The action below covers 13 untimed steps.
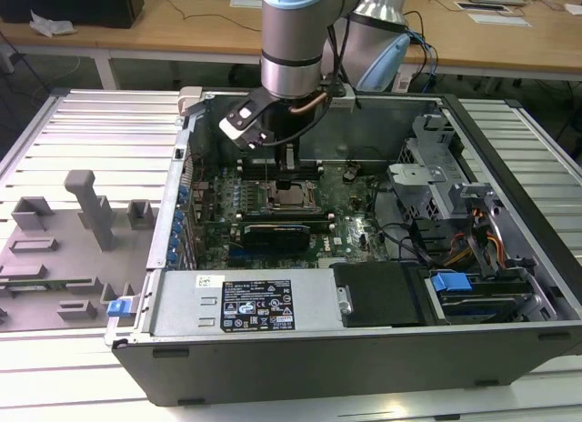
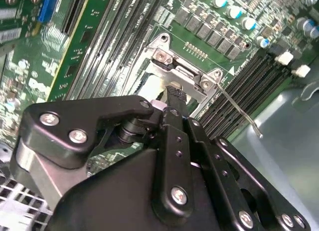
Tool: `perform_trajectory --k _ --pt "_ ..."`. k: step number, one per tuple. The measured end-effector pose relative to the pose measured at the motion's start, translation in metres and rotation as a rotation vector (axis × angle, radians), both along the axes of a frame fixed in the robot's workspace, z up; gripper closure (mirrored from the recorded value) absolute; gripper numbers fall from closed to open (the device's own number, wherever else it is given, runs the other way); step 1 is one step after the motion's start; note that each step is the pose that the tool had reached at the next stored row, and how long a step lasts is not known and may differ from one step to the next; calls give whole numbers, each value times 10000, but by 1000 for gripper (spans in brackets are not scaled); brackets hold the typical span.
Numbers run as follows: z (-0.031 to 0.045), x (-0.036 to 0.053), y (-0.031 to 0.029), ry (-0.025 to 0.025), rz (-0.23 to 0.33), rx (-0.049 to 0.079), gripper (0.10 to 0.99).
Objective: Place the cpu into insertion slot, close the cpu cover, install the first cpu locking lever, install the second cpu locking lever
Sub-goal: 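Close the cpu cover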
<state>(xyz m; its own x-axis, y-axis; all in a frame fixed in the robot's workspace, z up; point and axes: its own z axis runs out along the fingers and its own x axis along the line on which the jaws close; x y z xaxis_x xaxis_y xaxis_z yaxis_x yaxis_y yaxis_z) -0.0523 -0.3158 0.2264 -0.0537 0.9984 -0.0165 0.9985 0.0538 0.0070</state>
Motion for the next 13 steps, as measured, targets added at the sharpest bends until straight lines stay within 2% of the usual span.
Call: perform_trajectory --k 4,5,9,13 --pt "-2 0 0 -2 801 -9 980" --pt "-3 0 0 -1 1140 -20 980" --pt "-2 0 0 0 1455 -35 980" --pt "-4 0 0 0 2353 -53 980"
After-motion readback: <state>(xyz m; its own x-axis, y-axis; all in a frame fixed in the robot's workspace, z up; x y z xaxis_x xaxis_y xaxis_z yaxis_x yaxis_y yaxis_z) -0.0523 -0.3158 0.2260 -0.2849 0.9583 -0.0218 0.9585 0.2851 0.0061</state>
